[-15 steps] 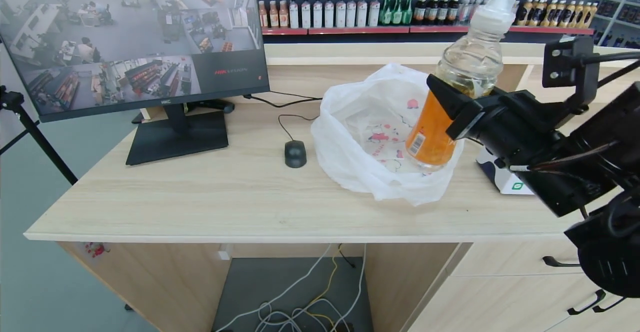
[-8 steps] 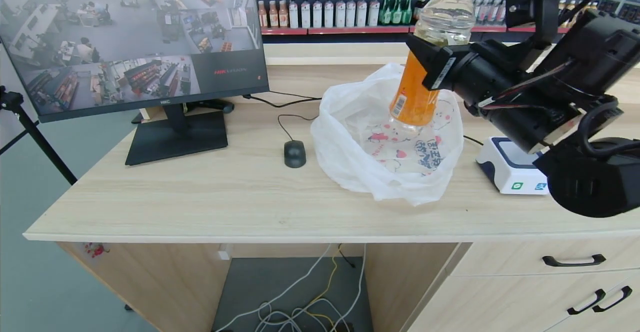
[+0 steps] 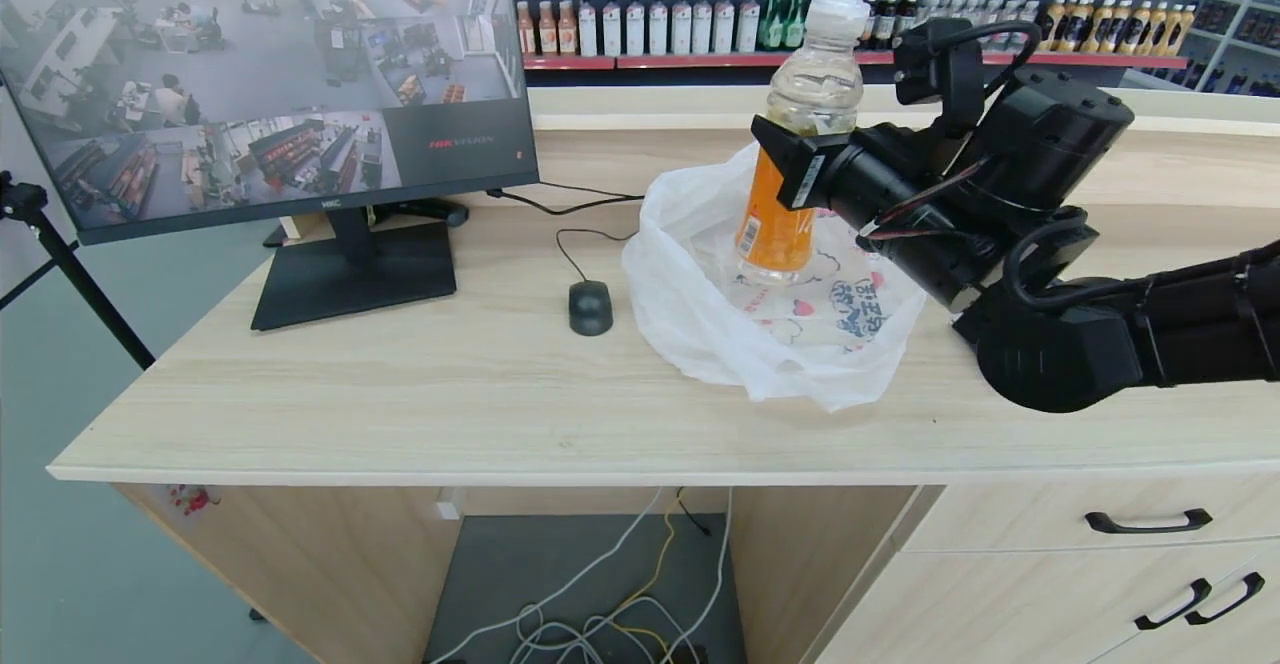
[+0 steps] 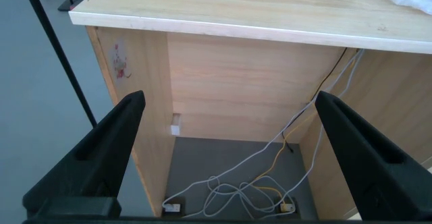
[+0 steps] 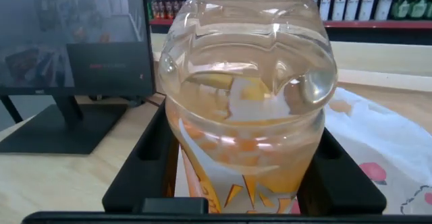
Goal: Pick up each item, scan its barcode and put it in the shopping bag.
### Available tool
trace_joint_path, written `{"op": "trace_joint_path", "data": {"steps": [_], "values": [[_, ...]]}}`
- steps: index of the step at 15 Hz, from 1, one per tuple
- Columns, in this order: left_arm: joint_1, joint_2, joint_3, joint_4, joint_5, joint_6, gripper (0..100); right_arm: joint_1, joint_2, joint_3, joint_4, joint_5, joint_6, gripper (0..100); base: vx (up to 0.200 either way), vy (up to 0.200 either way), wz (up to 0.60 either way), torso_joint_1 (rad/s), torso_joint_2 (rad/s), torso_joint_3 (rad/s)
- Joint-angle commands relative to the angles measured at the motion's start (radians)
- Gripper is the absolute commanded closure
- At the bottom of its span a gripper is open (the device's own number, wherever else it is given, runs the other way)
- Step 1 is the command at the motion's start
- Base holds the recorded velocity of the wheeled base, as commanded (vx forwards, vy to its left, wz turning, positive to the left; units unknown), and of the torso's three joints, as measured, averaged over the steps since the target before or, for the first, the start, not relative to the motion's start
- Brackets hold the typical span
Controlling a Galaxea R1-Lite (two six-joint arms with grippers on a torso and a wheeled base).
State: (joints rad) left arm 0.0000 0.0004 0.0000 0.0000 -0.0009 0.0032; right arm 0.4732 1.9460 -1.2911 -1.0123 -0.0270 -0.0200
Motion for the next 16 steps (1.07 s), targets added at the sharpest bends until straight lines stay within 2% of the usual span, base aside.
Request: {"op": "trace_joint_path", "data": {"steps": [1, 4, 7, 10, 16], "values": [[0.0, 0.0, 0.0, -0.002, -0.001, 0.0, 0, -0.004, 0.041, -0.008, -0.002, 0.002, 0.002, 100, 0.0, 0.0, 0.0, 0.0, 0.0, 0.0], [-0.002, 0.0, 0.0, 0.0, 0.001, 0.0, 0, -0.002, 0.103, -0.079, -0.002, 0.002, 0.002, 100, 0.0, 0.0, 0.0, 0.0, 0.0, 0.0], [0.0, 0.0, 0.0, 0.0, -0.001, 0.0, 0, 0.002, 0.186, -0.225, 0.023, 0.002, 0.002, 100, 0.0, 0.0, 0.0, 0.0, 0.0, 0.0], [0.0, 0.0, 0.0, 0.0, -0.001, 0.0, 0, 0.007, 0.228, -0.29, 0.097, 0.009, 0.005, 100, 0.0, 0.0, 0.0, 0.0, 0.0, 0.0], [0.0, 0.0, 0.0, 0.0, -0.001, 0.0, 0, 0.012, 0.317, -0.363, 0.12, 0.009, 0.035, 100, 0.0, 0.0, 0.0, 0.0, 0.0, 0.0]]}}
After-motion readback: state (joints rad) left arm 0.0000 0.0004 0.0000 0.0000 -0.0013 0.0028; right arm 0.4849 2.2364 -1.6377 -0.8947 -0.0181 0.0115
